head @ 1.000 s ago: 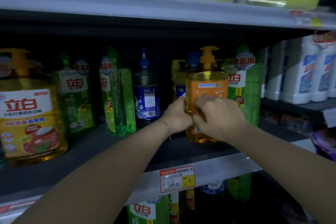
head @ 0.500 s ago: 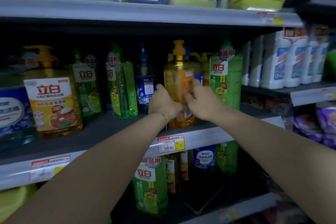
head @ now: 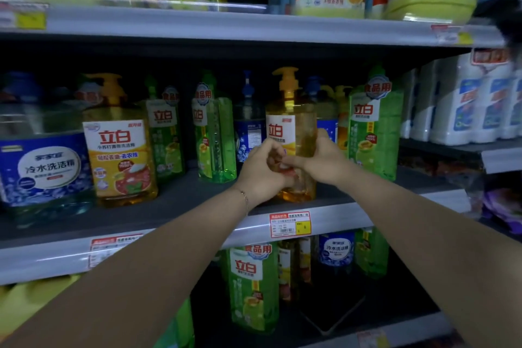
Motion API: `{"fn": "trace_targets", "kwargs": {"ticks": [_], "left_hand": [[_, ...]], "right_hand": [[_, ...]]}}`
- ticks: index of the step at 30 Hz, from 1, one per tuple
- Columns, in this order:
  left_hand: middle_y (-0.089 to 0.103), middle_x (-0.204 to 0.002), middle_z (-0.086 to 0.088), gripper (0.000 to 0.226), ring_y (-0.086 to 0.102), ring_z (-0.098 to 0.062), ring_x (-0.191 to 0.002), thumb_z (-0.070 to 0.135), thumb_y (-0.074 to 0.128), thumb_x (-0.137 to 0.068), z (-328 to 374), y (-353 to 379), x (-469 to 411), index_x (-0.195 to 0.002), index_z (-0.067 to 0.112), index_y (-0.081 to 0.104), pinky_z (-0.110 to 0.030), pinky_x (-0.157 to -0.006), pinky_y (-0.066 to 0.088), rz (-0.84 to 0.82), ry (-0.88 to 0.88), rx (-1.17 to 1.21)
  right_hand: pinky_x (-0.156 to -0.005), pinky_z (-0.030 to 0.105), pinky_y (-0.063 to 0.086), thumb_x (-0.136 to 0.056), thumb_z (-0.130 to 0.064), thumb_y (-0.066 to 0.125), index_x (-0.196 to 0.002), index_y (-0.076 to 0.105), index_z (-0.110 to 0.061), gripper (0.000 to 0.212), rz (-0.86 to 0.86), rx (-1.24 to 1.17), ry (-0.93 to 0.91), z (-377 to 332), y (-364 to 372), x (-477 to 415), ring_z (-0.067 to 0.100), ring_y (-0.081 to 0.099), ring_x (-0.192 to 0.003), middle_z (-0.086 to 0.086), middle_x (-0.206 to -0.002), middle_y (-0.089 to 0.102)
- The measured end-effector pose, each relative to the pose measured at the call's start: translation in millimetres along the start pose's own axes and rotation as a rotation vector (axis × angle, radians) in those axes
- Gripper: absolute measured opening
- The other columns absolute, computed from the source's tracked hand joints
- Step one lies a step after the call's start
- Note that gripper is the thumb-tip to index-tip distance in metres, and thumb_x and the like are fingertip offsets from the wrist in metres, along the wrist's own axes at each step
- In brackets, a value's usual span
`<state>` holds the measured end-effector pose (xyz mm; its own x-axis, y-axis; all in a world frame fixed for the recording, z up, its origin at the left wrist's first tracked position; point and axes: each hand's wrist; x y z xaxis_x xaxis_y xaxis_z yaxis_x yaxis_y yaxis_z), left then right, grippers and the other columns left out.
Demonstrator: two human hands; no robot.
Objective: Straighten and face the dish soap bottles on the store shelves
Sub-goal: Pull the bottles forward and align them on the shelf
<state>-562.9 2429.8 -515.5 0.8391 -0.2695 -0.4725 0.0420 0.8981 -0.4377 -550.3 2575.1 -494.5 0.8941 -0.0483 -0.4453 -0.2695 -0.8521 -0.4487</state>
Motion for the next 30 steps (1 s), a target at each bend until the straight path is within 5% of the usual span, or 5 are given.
{"fn": "trace_targets", "kwargs": {"ticks": [5, 10, 14, 23, 30], "left_hand": [[0.048, -0.12, 0.003, 0.086, 0.048, -0.018, -0.117, 0.02, 0.091, -0.058, -10, -8, -12, -0.118, 0.027, 0.03, -0.039, -0.1, 0.045, 0.051, -0.138, 0.046], [0.051, -0.105, 0.015, 0.109, 0.05, -0.011, -0.108, 0.014, 0.088, -0.063, -13, -15, -21, -0.144, 0.024, 0.016, -0.029, -0.094, 0.04, -0.077, -0.219, 0.133], [0.056, -0.118, 0.007, 0.107, 0.054, -0.014, -0.113, 0.012, 0.091, -0.057, -15, -15, -25, -0.14, 0.023, 0.023, -0.039, -0.104, 0.043, -0.078, -0.226, 0.137], [0.061, -0.11, 0.009, 0.092, 0.058, -0.007, -0.1, 0.014, 0.093, -0.052, -26, -41, -20, -0.126, 0.023, 0.039, -0.029, -0.086, 0.046, -0.009, -0.24, 0.155], [0.062, -0.116, 0.008, 0.113, 0.058, -0.014, -0.112, 0.027, 0.097, -0.039, -33, -71, -7, -0.135, 0.025, 0.037, -0.042, -0.101, 0.047, 0.05, -0.289, 0.087]], "right_hand": [[-0.1, 0.046, 0.046, -0.072, -0.018, 0.082, -0.124, 0.026, -0.03, 0.078, -0.056, -0.113, 0.114, 3, -5, -6, 0.02, 0.055, -0.116, 0.002, -0.125, 0.055], [-0.103, 0.047, 0.043, -0.074, -0.004, 0.076, -0.133, 0.033, -0.025, 0.076, -0.201, -0.328, 0.168, 5, -5, -15, 0.023, 0.056, -0.117, 0.005, -0.125, 0.059], [-0.107, 0.046, 0.039, -0.078, -0.003, 0.071, -0.137, 0.034, -0.026, 0.073, -0.297, -0.413, 0.186, 8, -6, -16, 0.022, 0.054, -0.119, 0.004, -0.126, 0.06], [-0.103, 0.058, 0.036, -0.087, -0.022, 0.066, -0.141, 0.028, -0.048, 0.071, -0.391, -0.321, 0.198, 7, 17, -23, 0.021, 0.046, -0.126, -0.005, -0.134, 0.055], [-0.102, 0.051, 0.039, -0.091, -0.026, 0.061, -0.143, 0.023, -0.049, 0.069, -0.422, -0.324, 0.164, -8, 49, -22, 0.021, 0.046, -0.127, -0.005, -0.138, 0.051]]}}
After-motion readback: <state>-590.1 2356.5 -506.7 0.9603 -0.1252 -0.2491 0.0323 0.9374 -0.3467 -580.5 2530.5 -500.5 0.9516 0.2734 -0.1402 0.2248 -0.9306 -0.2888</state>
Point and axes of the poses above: each hand's wrist, its own x-axis away from the middle knuckle, its own y-axis out of the palm, z = x × y
